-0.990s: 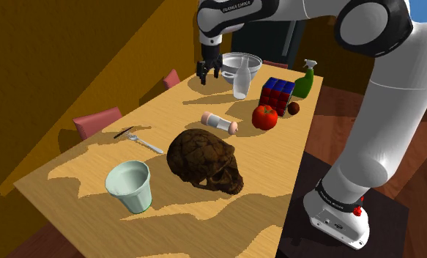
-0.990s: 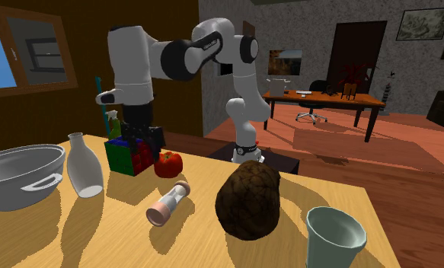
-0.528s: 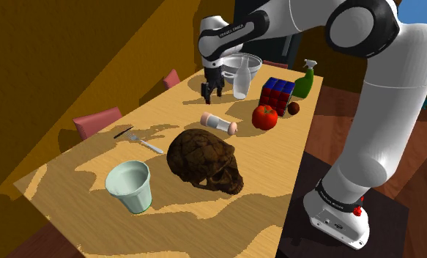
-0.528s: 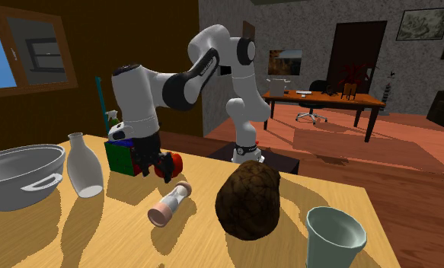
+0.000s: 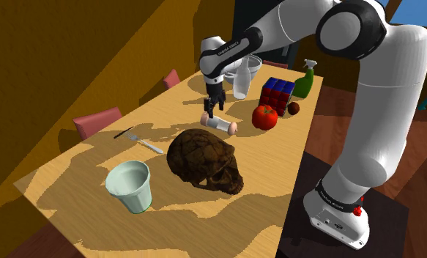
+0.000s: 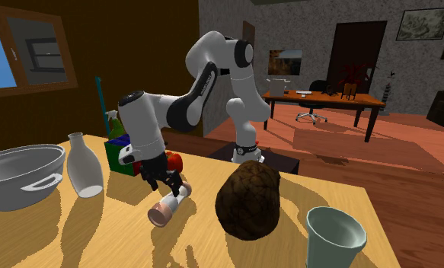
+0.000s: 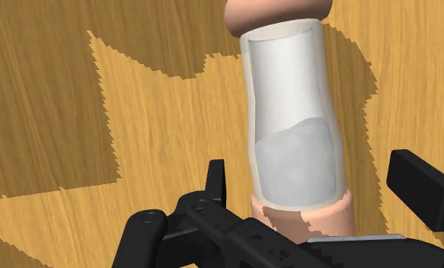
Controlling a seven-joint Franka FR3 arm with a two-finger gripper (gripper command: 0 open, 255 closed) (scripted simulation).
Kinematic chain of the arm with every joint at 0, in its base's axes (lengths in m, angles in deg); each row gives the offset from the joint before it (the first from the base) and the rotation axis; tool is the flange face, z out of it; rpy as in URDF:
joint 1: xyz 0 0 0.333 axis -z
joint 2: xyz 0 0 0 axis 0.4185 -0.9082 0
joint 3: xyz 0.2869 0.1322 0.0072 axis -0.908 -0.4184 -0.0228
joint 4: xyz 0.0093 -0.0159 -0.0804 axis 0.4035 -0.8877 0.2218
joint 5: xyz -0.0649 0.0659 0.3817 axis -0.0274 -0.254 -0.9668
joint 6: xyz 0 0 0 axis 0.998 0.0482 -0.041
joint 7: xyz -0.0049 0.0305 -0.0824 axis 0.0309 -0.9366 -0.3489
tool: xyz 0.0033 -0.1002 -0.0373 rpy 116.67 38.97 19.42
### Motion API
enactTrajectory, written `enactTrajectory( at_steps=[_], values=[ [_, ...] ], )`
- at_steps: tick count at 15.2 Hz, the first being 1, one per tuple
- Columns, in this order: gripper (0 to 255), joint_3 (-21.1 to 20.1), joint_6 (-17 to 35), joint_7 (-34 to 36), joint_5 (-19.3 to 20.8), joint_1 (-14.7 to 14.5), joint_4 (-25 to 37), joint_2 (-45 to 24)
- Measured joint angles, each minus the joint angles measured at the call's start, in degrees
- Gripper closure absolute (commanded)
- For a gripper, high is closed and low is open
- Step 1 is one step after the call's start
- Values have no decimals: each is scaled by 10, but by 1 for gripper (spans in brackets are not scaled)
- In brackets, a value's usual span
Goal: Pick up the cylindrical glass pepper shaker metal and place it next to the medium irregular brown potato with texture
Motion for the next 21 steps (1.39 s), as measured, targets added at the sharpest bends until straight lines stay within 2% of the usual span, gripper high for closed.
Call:
enactTrajectory(
  at_steps=[4,10,11,21],
  values=[
    [0,0,28,-1,0,0,-19,-10],
    [0,0,34,0,1,-1,-22,-12],
    [255,0,34,0,1,-1,-22,-12],
    [255,-1,33,0,0,-1,-19,-10]
  ],
)
